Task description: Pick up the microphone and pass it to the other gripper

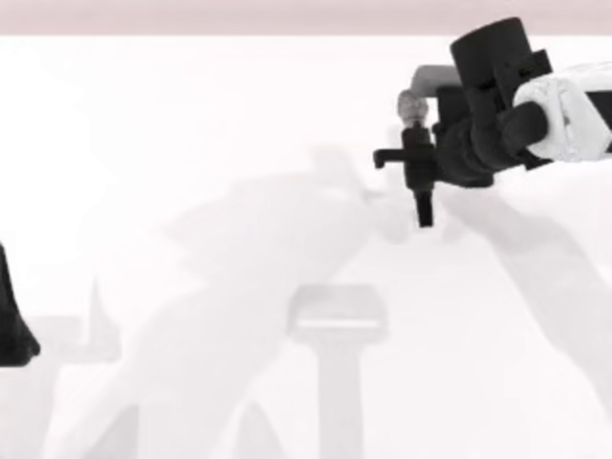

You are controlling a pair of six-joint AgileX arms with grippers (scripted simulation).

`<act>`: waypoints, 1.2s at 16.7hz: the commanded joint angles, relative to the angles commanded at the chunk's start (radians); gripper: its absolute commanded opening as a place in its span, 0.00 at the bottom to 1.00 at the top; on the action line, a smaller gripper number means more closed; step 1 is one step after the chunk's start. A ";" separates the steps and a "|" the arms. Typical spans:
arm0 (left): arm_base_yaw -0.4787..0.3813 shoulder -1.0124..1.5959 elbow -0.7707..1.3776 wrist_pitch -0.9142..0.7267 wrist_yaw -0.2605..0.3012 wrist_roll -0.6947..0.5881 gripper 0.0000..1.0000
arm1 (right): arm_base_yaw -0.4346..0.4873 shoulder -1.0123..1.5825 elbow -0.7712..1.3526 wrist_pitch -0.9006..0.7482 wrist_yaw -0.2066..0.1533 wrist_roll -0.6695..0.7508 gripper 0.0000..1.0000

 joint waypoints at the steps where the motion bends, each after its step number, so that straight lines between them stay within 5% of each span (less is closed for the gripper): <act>1: 0.000 0.000 0.000 0.000 0.000 0.000 1.00 | 0.000 -0.017 -0.028 0.096 -0.026 -0.021 0.00; 7: 0.000 0.000 0.000 0.000 0.000 0.000 1.00 | -0.005 -0.142 -0.205 0.677 -0.184 -0.152 0.00; 11: 0.000 0.000 0.000 0.000 0.000 0.000 1.00 | -0.008 -0.231 -0.284 0.925 -0.263 -0.223 0.00; 14: 0.000 0.000 0.000 0.000 0.000 0.000 1.00 | -0.010 -0.272 -0.311 1.002 -0.290 -0.250 0.00; 20: 0.000 0.000 0.000 0.000 0.000 0.000 1.00 | -0.003 -0.275 -0.311 1.005 -0.288 -0.249 0.00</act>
